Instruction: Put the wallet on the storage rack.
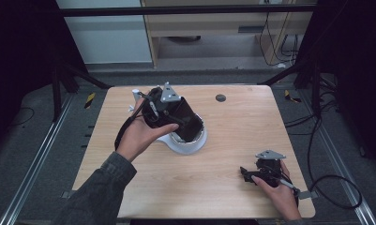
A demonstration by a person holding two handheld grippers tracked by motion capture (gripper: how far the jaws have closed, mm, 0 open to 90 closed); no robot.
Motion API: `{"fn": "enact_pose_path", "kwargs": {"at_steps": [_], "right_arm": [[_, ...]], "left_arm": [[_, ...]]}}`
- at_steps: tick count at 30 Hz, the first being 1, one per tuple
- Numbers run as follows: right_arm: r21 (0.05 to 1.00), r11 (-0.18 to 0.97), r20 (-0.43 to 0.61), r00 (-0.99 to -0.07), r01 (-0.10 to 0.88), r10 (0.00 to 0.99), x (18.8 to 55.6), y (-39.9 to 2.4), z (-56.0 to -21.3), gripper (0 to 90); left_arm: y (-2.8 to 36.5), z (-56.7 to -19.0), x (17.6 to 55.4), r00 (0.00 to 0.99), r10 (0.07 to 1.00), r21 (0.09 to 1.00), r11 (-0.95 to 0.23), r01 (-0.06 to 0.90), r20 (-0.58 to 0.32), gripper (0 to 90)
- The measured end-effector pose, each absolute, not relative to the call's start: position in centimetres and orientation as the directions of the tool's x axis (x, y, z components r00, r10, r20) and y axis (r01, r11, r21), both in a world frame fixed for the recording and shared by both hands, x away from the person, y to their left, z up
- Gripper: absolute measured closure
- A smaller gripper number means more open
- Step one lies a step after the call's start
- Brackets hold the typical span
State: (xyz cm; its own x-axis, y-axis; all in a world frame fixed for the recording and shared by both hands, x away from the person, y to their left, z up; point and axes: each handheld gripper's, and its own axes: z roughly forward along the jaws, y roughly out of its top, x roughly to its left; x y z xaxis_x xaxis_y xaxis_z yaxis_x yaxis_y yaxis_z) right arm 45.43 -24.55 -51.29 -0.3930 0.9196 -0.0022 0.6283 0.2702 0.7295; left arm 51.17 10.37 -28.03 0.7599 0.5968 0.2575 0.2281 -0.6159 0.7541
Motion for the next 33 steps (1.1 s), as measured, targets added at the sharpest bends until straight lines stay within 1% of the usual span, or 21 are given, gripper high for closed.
{"fn": "enact_pose_path", "kwargs": {"at_steps": [6, 13, 21, 25, 33], "right_arm": [[0.73, 0.266, 0.003, -0.392, 0.629, 0.92, 45.4, -24.5, -51.3, 3.5], [0.729, 0.269, -0.001, -0.392, 0.629, 0.92, 45.3, -24.5, -51.3, 3.5], [0.73, 0.27, -0.001, -0.395, 0.628, 0.919, 45.4, -24.5, -51.3, 3.3], [0.729, 0.269, 0.0, -0.392, 0.629, 0.92, 45.3, -24.5, -51.3, 3.3], [0.73, 0.268, 0.0, -0.392, 0.629, 0.92, 45.3, -24.5, -51.3, 3.3]], "left_arm": [[9.3, -28.5, 49.4, 0.788, 0.56, 0.766, -0.615, 0.188, 0.257, 6.0], [7.9, -30.5, 47.6, 0.828, 0.505, 0.754, -0.636, 0.167, 0.243, 5.4], [6.9, -34.3, 45.7, 0.859, 0.466, 0.743, -0.648, 0.168, 0.211, 5.2], [6.5, -35.9, 44.8, 0.873, 0.44, 0.731, -0.664, 0.16, 0.209, 4.9], [6.8, -39.2, 44.4, 0.874, 0.45, 0.73, -0.657, 0.187, 0.181, 4.8]]}}
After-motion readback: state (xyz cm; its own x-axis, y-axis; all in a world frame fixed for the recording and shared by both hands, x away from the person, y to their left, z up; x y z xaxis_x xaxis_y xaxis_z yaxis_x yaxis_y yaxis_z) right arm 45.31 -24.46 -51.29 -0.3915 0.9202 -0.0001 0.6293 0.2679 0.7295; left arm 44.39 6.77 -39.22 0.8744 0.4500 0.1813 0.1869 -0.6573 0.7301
